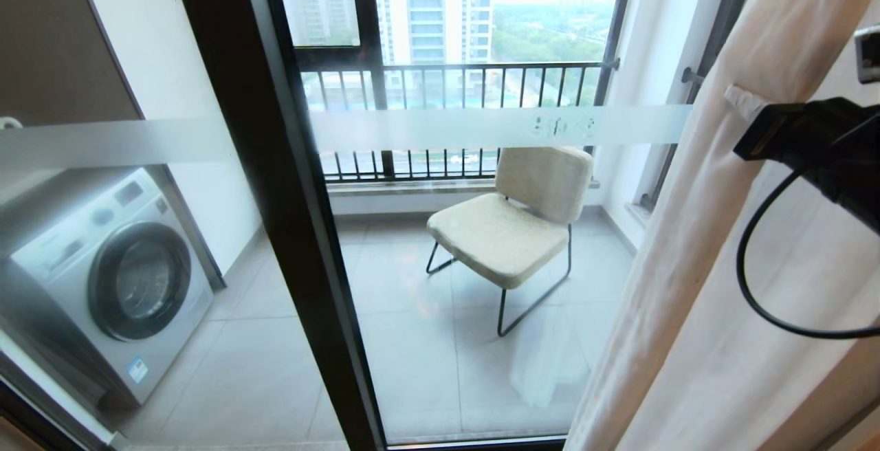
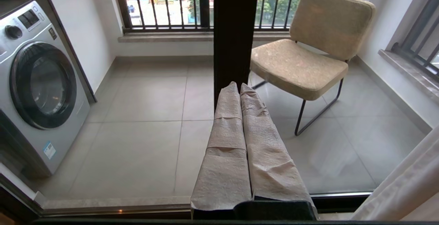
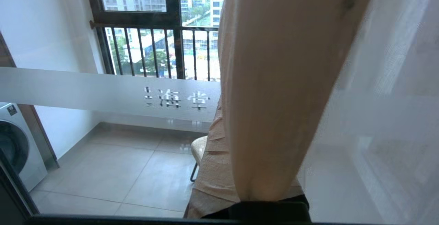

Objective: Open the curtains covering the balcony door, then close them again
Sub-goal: Close the inner curtains on both sides

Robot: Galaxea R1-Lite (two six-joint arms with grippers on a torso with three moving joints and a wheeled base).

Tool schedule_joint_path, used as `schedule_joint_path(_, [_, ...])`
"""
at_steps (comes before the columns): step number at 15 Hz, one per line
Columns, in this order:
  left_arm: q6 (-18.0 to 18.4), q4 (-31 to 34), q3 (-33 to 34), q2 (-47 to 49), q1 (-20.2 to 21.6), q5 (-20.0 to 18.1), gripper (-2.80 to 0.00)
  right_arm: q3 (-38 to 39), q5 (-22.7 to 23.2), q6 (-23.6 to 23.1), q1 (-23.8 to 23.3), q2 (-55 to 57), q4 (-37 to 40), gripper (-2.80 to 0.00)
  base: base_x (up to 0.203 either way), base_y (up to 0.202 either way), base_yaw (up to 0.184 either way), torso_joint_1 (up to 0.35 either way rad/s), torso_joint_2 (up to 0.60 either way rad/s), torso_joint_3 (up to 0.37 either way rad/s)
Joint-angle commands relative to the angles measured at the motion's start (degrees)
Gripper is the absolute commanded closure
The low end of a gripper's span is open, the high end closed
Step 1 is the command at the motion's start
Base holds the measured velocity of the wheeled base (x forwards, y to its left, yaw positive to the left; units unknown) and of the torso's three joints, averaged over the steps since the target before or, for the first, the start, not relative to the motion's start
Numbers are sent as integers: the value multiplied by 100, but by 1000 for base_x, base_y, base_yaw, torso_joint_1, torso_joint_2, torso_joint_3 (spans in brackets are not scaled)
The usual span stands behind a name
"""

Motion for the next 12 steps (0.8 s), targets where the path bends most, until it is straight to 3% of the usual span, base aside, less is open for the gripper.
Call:
schedule_joint_path(1, [-2,-1,1,-2,0,-2,0,-177,3,-12,88,144,-48,0,0,196,0,1,2,1])
schedule_joint_path(12, [-2,-1,1,-2,0,-2,0,-555,-6,-22,587,452,-48,0,0,192,0,2,2,2])
